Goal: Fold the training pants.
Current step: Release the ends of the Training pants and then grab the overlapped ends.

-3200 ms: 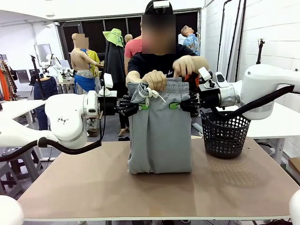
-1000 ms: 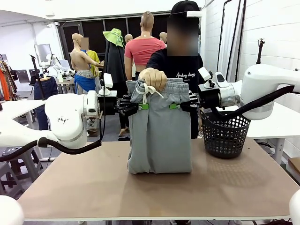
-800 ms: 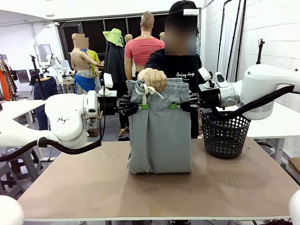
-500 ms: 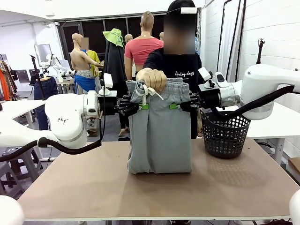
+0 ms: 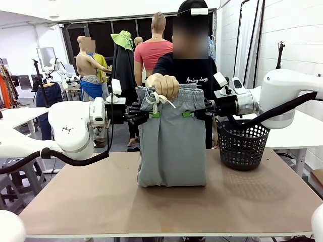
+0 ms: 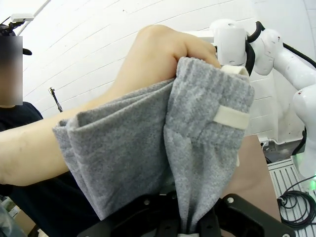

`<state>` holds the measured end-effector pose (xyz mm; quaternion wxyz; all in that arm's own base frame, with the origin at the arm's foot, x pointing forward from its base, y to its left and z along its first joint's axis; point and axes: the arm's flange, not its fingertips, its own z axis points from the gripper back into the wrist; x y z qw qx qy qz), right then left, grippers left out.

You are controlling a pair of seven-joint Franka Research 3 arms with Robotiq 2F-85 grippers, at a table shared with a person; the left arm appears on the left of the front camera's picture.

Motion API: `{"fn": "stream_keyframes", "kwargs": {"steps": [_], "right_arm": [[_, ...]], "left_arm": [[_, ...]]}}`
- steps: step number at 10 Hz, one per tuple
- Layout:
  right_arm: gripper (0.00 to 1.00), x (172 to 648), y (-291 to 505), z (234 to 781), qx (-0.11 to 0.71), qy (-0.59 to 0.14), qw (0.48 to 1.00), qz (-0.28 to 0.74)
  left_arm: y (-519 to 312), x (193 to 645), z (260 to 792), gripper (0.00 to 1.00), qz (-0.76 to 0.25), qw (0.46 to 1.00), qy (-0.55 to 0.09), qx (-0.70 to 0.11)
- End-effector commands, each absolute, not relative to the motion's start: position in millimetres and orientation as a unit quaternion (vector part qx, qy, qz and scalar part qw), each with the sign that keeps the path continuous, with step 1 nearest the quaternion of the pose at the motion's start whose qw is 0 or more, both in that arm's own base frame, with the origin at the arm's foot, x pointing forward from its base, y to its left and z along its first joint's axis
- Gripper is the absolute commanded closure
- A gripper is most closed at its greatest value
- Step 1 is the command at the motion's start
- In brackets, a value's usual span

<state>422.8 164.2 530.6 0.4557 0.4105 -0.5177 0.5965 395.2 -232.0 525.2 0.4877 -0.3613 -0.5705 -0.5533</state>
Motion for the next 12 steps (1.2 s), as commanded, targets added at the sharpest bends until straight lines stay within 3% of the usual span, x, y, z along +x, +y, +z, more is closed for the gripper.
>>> {"fn": "stream_keyframes", "kwargs": {"steps": [1, 4, 5, 12], "right_arm": [[0.68, 423, 164, 531, 0.406, -0.512, 0.474, 0.59], [0.09, 425, 162, 533, 0.404, -0.51, 0.482, 0.587], [0.0, 425, 162, 533, 0.403, -0.508, 0.484, 0.587], [0.0, 421, 154, 538, 0.401, -0.512, 0.497, 0.574]], "left_arm": [[-229, 395, 525, 0.59, -0.545, 0.497, -0.575, -0.355], [-227, 394, 527, 0.0, -0.543, 0.504, -0.575, -0.345], [-225, 395, 527, 0.0, -0.542, 0.506, -0.576, -0.345], [-210, 386, 526, 0.0, -0.521, 0.516, -0.589, -0.339]]}}
